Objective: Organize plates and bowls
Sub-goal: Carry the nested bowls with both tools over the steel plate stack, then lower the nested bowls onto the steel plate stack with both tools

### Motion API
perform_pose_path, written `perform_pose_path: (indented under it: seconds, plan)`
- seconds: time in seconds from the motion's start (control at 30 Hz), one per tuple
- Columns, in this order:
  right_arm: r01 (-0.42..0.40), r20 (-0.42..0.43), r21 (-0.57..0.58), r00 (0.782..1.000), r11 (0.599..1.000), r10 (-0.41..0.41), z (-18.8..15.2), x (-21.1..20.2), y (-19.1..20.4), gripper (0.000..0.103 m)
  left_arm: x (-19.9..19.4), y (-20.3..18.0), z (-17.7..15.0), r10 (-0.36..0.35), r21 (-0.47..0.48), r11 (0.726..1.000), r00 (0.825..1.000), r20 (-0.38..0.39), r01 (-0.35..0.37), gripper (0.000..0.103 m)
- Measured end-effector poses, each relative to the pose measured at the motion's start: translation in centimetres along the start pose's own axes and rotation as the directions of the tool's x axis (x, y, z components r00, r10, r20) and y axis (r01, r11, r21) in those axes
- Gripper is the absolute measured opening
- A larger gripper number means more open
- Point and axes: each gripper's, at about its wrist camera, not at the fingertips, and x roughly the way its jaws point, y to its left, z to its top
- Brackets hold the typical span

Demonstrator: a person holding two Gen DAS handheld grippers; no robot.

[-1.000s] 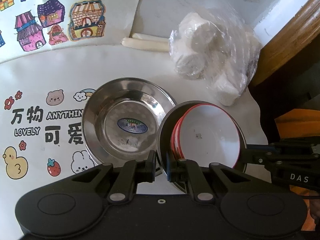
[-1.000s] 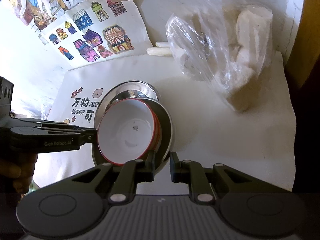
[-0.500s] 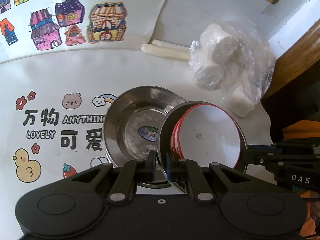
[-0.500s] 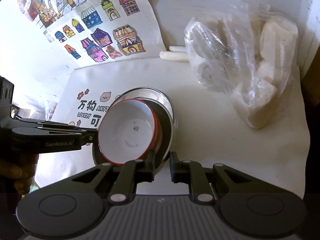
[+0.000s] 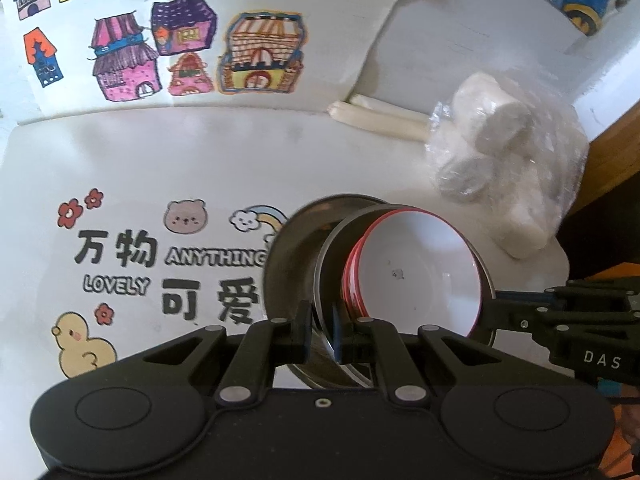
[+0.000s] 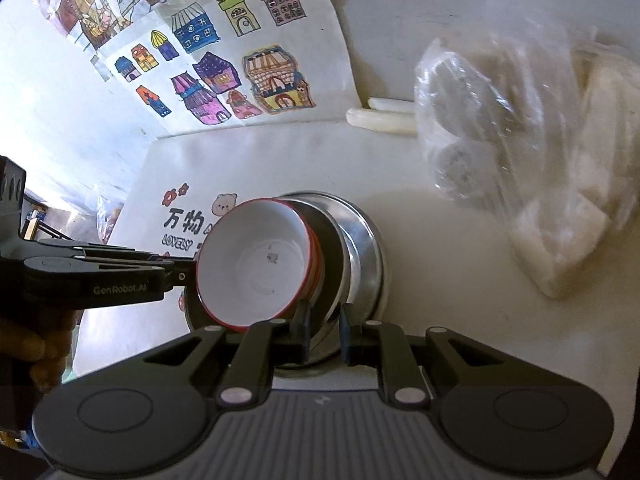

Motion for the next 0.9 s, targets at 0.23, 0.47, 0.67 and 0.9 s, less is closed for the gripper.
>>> perform_pose_path:
  seconds: [0.23, 0.47, 0.67, 0.9]
  plan:
    - [-0.013, -0.002, 0.008, 1.000, 1.000, 0.013, 1.1, 1.8, 0.8, 0.017, 0.8, 1.8, 1.1, 0.021, 0.001, 1.000, 1.000, -0.007, -0.021, 0.009]
    - [-0.007, -0.011, 0.019, 1.000, 1.000, 0.007, 1.4, 2.7, 1.1, 0.017, 1.7, 2.3, 1.0, 0.024, 0.009, 1.000, 1.000, -0.021, -0.023, 0.009]
    - [0.000, -0.017, 0.025, 1.000, 1.000, 0.000, 1.4, 3.0, 1.1, 0.017, 2.1, 2.3, 1.3, 0.025, 0.018, 1.000, 0.999, -0.027, -0.024, 0.009]
    - [0.016, -0.019, 0.034, 1.000, 0.999, -0.016, 1.1, 3.4, 0.9, 0.016, 2.5, 1.8, 1.6, 0.022, 0.040, 0.999, 0.999, -0.034, -0.020, 0.009]
